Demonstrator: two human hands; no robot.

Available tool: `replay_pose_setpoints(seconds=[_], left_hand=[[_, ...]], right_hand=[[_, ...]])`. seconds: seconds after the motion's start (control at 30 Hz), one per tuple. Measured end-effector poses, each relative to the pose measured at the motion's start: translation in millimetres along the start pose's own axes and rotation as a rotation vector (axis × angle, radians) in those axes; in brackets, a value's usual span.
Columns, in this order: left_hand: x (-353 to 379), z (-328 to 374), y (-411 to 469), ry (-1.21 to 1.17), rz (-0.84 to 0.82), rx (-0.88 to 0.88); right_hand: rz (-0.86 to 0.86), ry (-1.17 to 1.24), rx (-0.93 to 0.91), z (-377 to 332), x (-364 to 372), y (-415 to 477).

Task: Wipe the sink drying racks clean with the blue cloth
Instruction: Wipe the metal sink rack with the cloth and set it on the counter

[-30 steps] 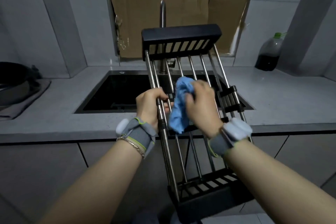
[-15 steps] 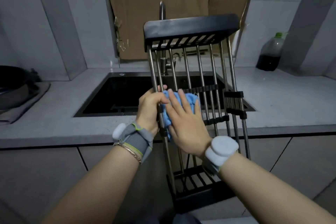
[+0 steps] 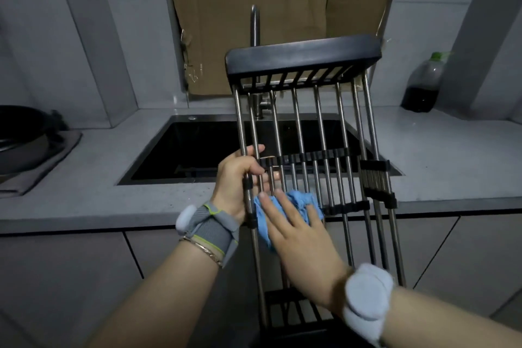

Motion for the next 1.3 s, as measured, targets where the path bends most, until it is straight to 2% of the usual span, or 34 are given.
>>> replay_pose_setpoints(seconds=[0.1,0.23,0.27,0.37,0.47,0.57,0.6,0.77,0.87,0.97,1.1,1.17,1.3], left_hand=[[-2,-3,-1,-0.053,-0.019,-0.058],[-5,-4,6,-0.111,-0.003,-0.043],[-3,-4,5,-0.125,-0.010,-0.031],[0,-8,-3,-0.131,-0.040,-0.022],[8,-12,-6,-0.147,-0.094,0.006],[7,-11,-10,-0.182,-0.028,0.063],[5,-9,-11,-0.168,0.021,0.070],[-8,-7,-11,-0.217,0.116,0.074],[-7,-4,-14,-0.201,0.083,0.120],[-7,-7,-15,-0.221,0.032,0.070],[-9,3,-8,-0.271,-0.014,0.040],[-5,7,-5,-0.234,-0.012,0.039],[13,3,-11,-0.194,-0.029,0.031]], right_hand=[[0.030,-0.047,0.020,20,-17,9],[0.028,-0.015,0.251,55,-52,38],[0.033,0.058,0.306,61,-58,44],[0.145,0.308,0.380,61,-62,60],[0.204,0.733,0.375,36,-57,68],[0.143,1.254,0.440,12,-51,60],[0.114,1.322,0.418,4,-51,55],[0.064,1.238,0.355,-6,-52,24],[0.001,1.220,0.400,-2,-48,8],[-0.072,1.193,0.468,5,-39,-8],[-0.359,0.810,0.367,-2,-30,-32],[-0.291,0.826,0.364,0,-44,-27],[0.066,1.009,0.425,18,-77,24]])
Point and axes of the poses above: each hand's wrist, its own y-axis towards the middle knuckle, its own x-axis out of the palm, z = x × y, the point moved 6 cm from there along y, towards the middle knuckle, and after that the axes turned 4 degrees about -y, right-handed, at the moved point
